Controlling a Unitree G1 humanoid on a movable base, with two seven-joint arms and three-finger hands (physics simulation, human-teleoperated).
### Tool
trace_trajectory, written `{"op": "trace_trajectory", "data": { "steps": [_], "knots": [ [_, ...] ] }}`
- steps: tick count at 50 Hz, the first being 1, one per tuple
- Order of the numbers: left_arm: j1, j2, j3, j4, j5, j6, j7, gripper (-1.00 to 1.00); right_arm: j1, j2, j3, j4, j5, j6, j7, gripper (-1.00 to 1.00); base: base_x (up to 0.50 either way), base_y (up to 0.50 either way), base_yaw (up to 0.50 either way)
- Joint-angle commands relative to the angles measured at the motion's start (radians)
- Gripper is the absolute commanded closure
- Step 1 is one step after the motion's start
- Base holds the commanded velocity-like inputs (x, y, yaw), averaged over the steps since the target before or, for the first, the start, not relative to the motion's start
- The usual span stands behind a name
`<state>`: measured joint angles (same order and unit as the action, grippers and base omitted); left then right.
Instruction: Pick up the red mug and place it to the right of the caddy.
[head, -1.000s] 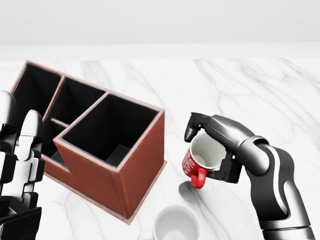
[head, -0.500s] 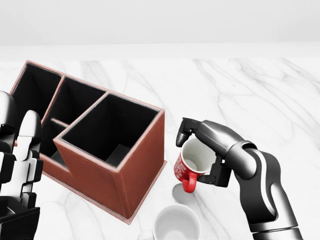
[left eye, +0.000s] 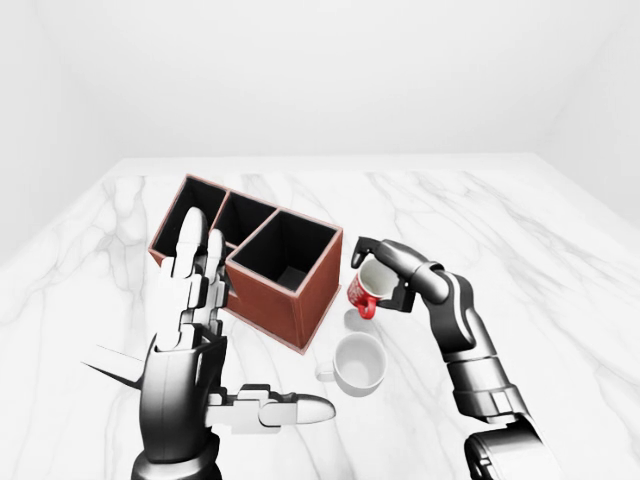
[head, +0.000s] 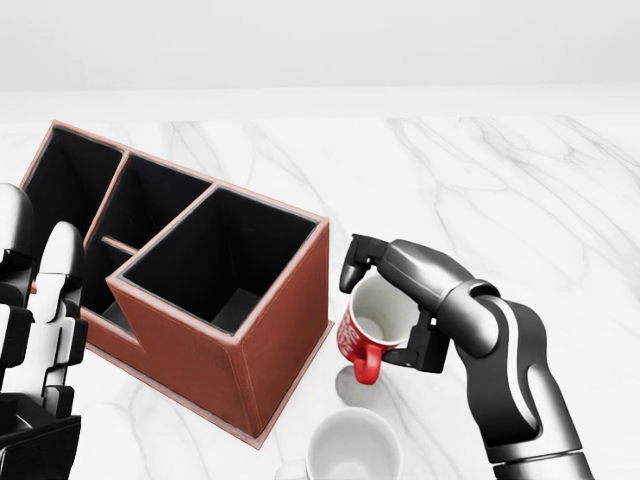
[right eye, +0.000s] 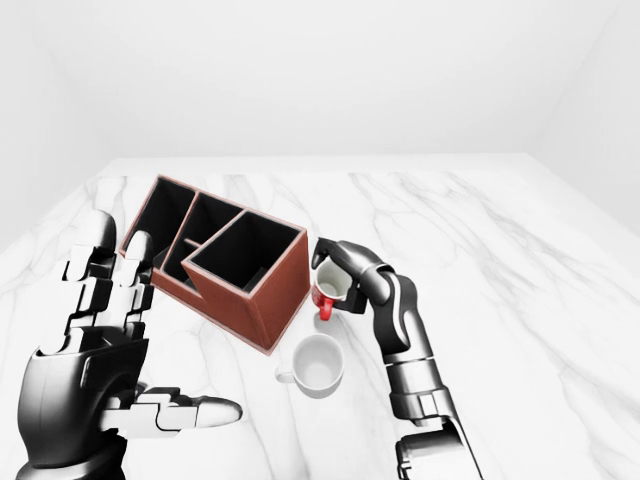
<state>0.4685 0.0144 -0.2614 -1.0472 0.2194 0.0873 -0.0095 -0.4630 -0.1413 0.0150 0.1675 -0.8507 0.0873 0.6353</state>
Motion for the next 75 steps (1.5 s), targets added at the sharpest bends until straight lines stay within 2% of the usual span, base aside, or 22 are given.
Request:
{"op": "trace_trajectory", "data": {
  "steps": [1, 21, 42, 61, 75],
  "knots": [
    [-0.054, -0.001, 0.005, 0.0, -0.002, 0.0, 0.013, -1.0, -0.045, 0.012, 0.016, 0.112, -0.027, 0.0, -0.036, 1.0, 0.0, 0.0, 0.0],
    [-0.051, -0.007, 0.015, 0.0, -0.005, 0.0, 0.005, -1.0, -0.049, 0.025, 0.023, 0.118, -0.048, 0.0, -0.038, 1.0, 0.0, 0.0, 0.0],
    [-0.048, -0.016, 0.015, 0.0, 0.001, 0.0, -0.003, -1.0, -0.051, 0.003, 0.015, 0.23, -0.026, 0.0, -0.111, 1.0, 0.0, 0.0, 0.0],
    [-0.046, -0.016, 0.017, 0.0, -0.001, 0.0, -0.004, -1.0, -0.038, 0.014, 0.031, 0.273, -0.048, 0.0, -0.152, 1.0, 0.0, 0.0, 0.0],
    [-0.042, -0.017, 0.014, 0.0, 0.002, 0.0, -0.005, -1.0, -0.076, 0.024, 0.033, 0.356, -0.047, 0.0, -0.208, 1.0, 0.0, 0.0, 0.0]
  ]
}}
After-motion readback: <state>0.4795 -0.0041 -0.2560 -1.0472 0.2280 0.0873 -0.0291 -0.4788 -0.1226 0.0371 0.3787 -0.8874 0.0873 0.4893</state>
